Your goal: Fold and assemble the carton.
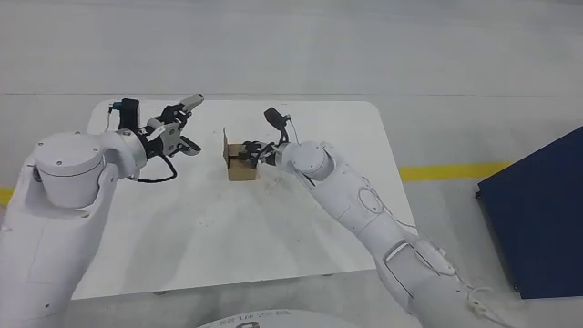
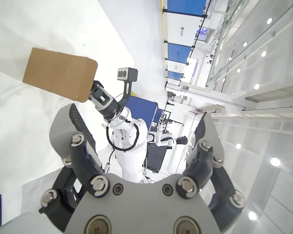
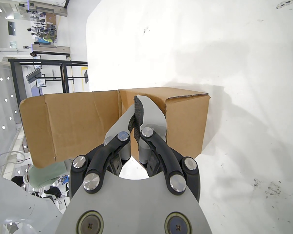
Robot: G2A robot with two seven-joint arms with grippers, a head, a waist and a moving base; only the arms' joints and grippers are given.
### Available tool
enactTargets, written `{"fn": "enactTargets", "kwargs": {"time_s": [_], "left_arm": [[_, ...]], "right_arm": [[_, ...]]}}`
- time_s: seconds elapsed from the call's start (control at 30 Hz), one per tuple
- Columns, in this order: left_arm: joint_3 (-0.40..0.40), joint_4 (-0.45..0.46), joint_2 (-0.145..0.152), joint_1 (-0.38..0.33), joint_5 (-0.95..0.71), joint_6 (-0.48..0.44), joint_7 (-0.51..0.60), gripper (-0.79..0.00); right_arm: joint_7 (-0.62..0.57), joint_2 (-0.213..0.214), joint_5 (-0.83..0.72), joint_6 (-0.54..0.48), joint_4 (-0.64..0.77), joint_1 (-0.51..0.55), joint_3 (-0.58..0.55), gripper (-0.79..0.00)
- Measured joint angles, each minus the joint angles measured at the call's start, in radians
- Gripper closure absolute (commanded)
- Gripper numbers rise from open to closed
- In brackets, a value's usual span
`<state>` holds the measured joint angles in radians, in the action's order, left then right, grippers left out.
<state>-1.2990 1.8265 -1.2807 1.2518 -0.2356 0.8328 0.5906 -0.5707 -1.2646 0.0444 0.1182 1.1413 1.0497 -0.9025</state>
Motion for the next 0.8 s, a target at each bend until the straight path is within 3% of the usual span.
{"fn": "enactTargets", "kwargs": {"time_s": [0.23, 0.53, 0.8], "left_arm": [[0.143, -0.135, -0.03, -0.112, -0.037, 0.066, -0.114, -0.785], [0.207, -0.234, -0.059, -0.177, -0.073, 0.033, -0.273, -0.785], [0.287, -0.317, -0.077, -0.223, -0.074, 0.011, -0.29, -0.785]], "right_arm": [[0.008, 0.011, 0.002, -0.034, 0.051, 0.052, -0.035, 0.0], [-0.003, 0.016, 0.001, -0.037, 0.068, 0.077, -0.058, 0.0], [-0.001, 0.013, 0.013, -0.034, 0.073, 0.086, -0.052, 0.0]]}}
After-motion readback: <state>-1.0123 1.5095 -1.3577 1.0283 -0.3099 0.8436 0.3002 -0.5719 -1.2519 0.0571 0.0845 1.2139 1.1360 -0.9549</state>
